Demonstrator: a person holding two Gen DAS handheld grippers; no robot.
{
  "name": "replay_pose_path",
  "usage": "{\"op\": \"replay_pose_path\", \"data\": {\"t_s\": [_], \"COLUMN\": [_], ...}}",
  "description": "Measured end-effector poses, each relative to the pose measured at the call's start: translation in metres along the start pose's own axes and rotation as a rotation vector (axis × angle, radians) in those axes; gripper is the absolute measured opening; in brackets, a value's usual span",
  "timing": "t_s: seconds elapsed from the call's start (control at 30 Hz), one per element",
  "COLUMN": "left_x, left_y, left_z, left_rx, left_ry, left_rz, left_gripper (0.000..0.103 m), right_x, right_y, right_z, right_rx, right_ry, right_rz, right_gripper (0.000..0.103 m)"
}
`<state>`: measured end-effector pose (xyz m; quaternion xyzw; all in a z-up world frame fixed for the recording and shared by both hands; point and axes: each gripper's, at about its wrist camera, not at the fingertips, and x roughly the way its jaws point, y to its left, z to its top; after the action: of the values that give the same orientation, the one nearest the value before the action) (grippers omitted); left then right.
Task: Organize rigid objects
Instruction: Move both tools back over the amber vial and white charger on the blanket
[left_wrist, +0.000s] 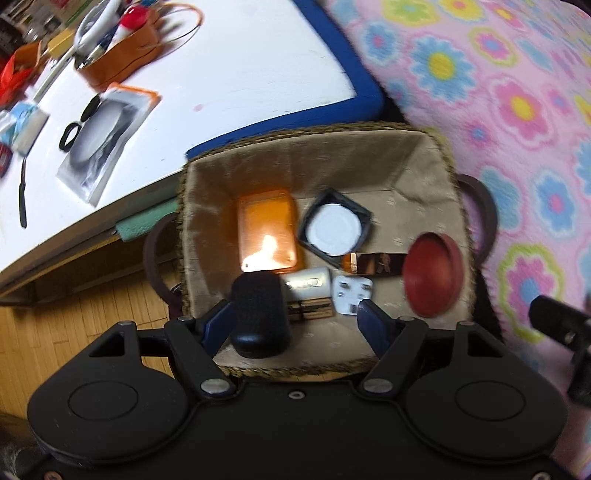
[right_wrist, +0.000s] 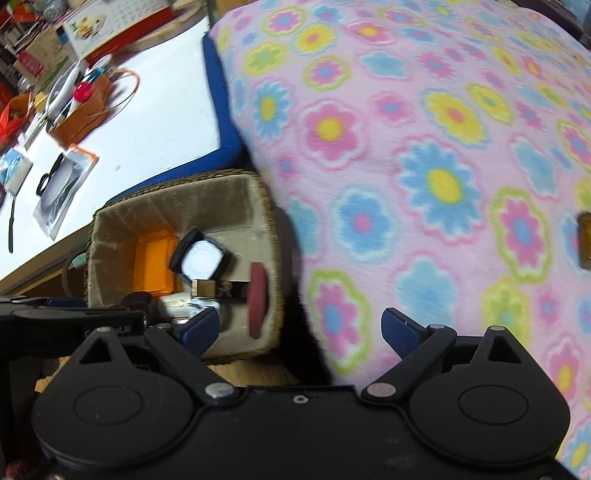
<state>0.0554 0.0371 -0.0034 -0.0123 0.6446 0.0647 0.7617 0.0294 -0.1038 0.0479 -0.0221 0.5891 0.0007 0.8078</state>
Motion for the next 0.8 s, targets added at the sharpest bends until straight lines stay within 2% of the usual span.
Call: {"op": "replay_pose_path", "data": {"t_s": [0.17,0.47,0.8], "left_x": [-0.013,-0.047,-0.064], "left_y": [-0.036,-0.146,-0.257], "left_z": [-0.007,-0.021,-0.029], "left_rx": [0.038,0.234,0.418], "left_ry": [-0.008,-0.057,-0.077], "left_rz": [-0.036,-0.088,-0.120], "left_gripper": [0.071,0.073,0.078], "right_x": [-0.018,-0.064,-0.087], "right_y": [-0.040,-0.140,-0.280], "right_z": [-0.011,-0.036,-0.068], "right_rx": [0.046,0.153,0.355], "right_ry": [-0.027,-0.117,-0.162], "right_rz": [-0.013,-0.059,-0.206], "right_gripper": [0.098,0.099,0.099]}}
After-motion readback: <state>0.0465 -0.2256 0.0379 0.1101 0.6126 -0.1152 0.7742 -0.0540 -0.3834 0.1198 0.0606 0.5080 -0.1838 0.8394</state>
